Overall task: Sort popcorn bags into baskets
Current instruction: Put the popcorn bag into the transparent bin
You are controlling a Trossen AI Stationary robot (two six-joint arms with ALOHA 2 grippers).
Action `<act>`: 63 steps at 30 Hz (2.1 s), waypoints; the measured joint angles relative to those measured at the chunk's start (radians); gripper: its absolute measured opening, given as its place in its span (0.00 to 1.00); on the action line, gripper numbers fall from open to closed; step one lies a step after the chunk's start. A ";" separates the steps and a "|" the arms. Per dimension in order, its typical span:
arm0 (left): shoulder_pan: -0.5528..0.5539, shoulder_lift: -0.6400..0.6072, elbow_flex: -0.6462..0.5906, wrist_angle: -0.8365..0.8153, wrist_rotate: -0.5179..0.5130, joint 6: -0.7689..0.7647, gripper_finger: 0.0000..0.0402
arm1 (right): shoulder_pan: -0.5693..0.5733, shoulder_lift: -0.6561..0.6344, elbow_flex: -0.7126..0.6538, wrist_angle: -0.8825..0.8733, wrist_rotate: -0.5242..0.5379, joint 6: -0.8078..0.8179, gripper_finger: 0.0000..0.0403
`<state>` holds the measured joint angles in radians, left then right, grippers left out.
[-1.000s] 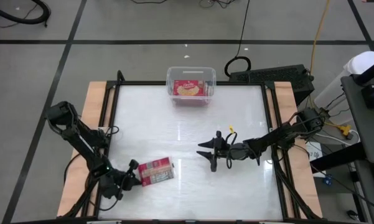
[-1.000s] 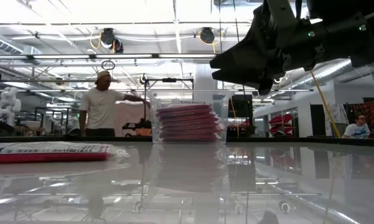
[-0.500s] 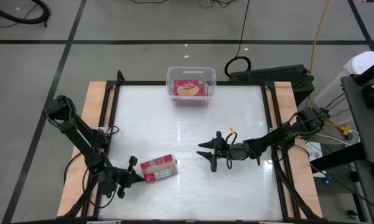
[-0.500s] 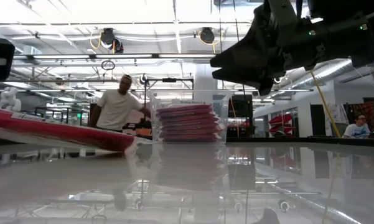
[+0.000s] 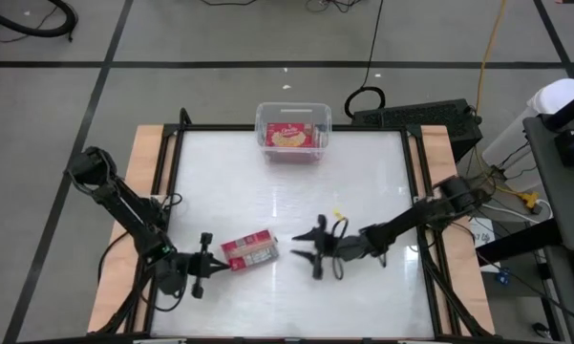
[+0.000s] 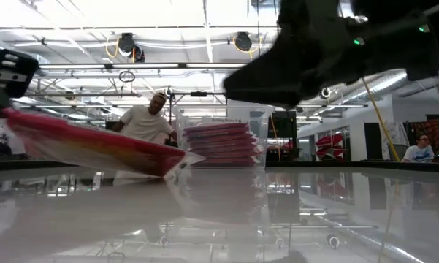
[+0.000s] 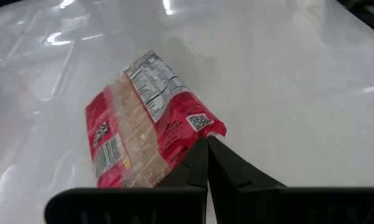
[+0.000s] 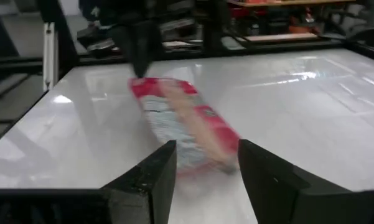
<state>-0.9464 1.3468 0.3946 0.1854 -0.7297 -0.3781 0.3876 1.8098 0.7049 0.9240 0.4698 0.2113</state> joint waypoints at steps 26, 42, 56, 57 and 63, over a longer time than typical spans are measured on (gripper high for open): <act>0.039 -0.001 0.002 0.073 -0.126 -0.069 0.00 | -0.081 0.275 0.392 -0.379 0.028 -0.231 0.46; 0.047 -0.100 0.002 0.079 -0.336 0.073 0.18 | -0.147 0.168 0.392 -0.513 -0.104 -0.261 0.09; 0.199 -0.201 0.002 0.006 -0.334 0.049 0.40 | -0.236 -0.069 0.392 -0.865 -0.173 -0.196 0.03; 0.210 -0.200 0.002 -0.018 -0.316 0.014 0.40 | -0.229 -0.094 0.392 -0.893 -0.142 -0.207 0.03; 0.249 -0.200 0.002 -0.170 -0.307 -0.206 0.40 | -0.210 -0.260 0.380 -1.050 -0.100 -0.189 0.02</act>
<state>-0.6974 1.1469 0.3962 0.0156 -1.0371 -0.5844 0.1778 1.5493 1.0845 -0.1256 0.3697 0.0225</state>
